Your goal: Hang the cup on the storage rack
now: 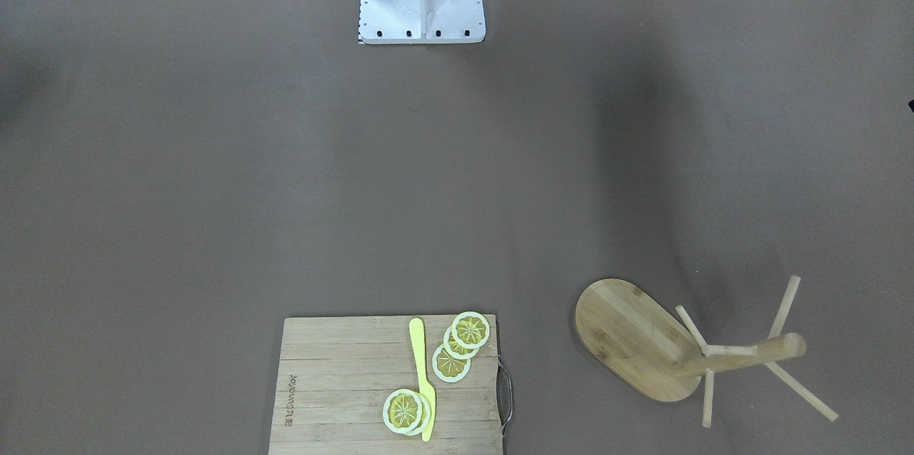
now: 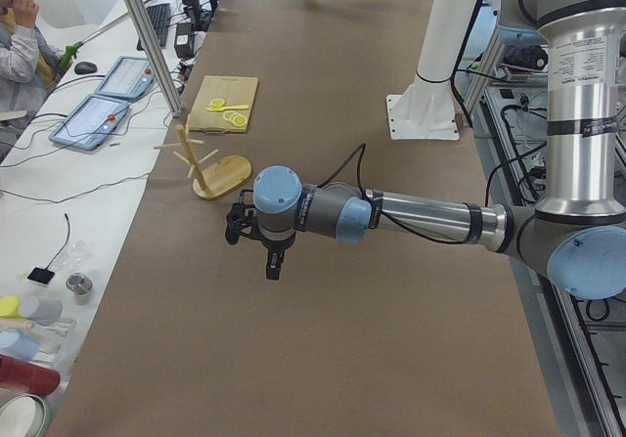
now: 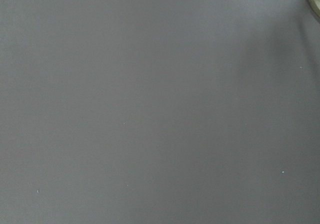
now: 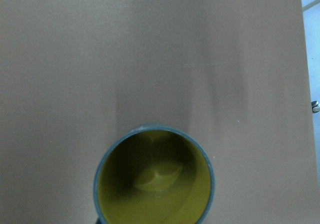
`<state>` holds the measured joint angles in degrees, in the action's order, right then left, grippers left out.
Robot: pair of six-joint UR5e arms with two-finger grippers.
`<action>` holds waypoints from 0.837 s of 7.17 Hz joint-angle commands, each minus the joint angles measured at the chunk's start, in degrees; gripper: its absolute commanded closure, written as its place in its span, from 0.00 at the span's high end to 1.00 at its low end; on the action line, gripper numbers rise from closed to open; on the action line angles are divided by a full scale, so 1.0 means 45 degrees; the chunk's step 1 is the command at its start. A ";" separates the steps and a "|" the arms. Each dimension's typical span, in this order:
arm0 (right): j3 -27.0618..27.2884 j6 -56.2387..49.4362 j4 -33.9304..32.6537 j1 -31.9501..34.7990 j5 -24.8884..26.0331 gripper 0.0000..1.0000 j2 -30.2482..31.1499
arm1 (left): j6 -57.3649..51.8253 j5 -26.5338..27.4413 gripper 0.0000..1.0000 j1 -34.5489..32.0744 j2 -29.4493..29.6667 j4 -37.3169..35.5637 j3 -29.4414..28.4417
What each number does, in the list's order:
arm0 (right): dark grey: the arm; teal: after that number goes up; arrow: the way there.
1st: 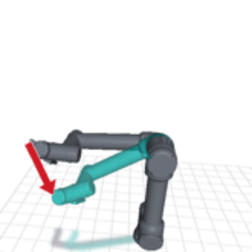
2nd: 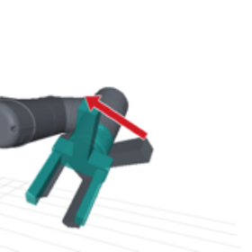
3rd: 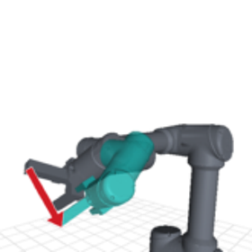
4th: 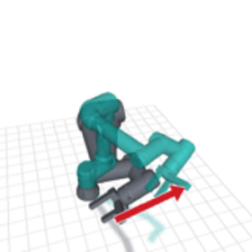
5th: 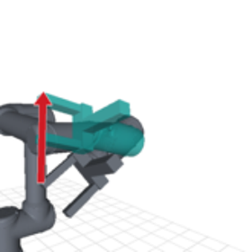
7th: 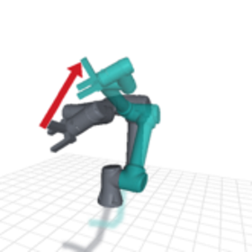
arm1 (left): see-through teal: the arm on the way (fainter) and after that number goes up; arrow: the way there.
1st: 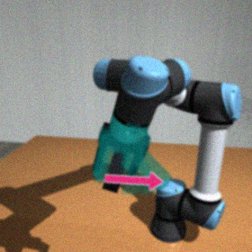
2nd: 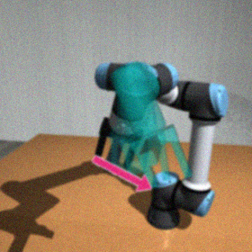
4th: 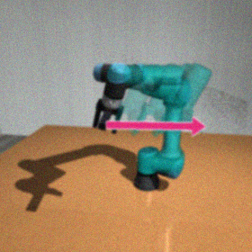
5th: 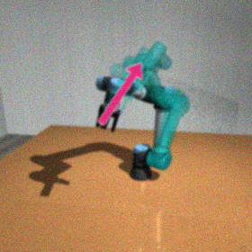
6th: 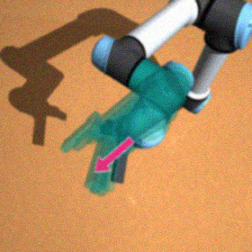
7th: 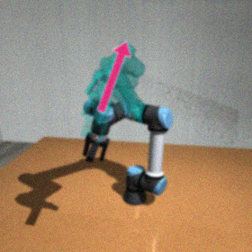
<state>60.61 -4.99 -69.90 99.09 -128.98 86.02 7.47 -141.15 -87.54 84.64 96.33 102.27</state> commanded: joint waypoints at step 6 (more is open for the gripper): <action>-0.1516 0.0132 0.0006 -0.0009 0.0401 0.79 -0.0950 | 0.0000 0.0020 0.98 0.0000 0.0000 0.0019 0.0028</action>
<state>54.15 -4.43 -69.82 99.13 -127.19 81.90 7.47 -141.10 -87.54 84.64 96.35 102.50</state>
